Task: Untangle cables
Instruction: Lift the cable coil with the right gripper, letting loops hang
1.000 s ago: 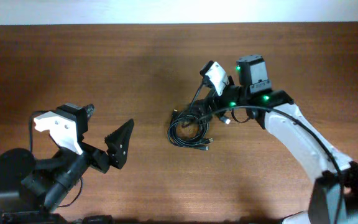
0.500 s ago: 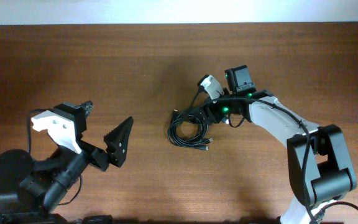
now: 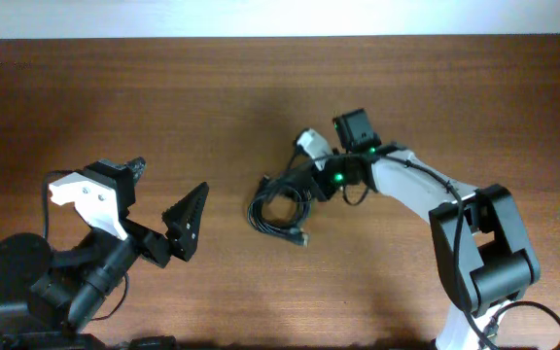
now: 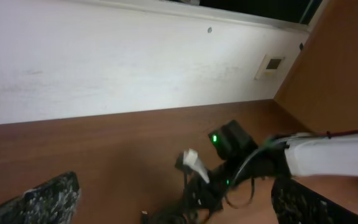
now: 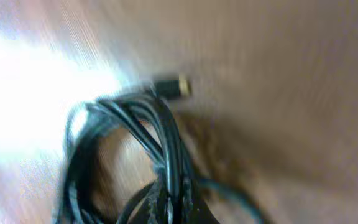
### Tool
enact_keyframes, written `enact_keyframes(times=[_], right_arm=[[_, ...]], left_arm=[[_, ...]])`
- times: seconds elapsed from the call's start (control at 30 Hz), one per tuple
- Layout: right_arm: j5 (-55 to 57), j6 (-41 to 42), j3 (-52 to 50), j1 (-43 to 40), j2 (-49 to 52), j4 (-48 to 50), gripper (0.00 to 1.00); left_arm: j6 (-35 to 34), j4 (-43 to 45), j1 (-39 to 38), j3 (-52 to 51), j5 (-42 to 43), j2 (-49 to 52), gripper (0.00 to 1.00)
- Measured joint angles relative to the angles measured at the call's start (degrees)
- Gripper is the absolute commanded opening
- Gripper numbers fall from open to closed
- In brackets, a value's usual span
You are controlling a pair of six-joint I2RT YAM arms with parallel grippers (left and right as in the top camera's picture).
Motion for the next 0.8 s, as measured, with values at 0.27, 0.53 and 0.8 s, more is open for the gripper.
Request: enact_keyframes(times=[0.27,0.53,0.8], right_arm=[[-3.5,6.6,26.2,-0.6,-4.2,-22.1,0.04],[-8.7,6.7,33.7,-0.6,-11.6,-23.1,0.04],[-20.5,17.1,34.3,-0.6,-21.3,-9.9,0.04]], left_arm=[[5.5,-1.0,0.0,0.0,-0.3,0.0,0.99],[9.2,-6.3,0.0,0.0,-1.0,9.6,0.99],[9.4,-6.8,0.0,0.0,0.0,17.6,0.99]])
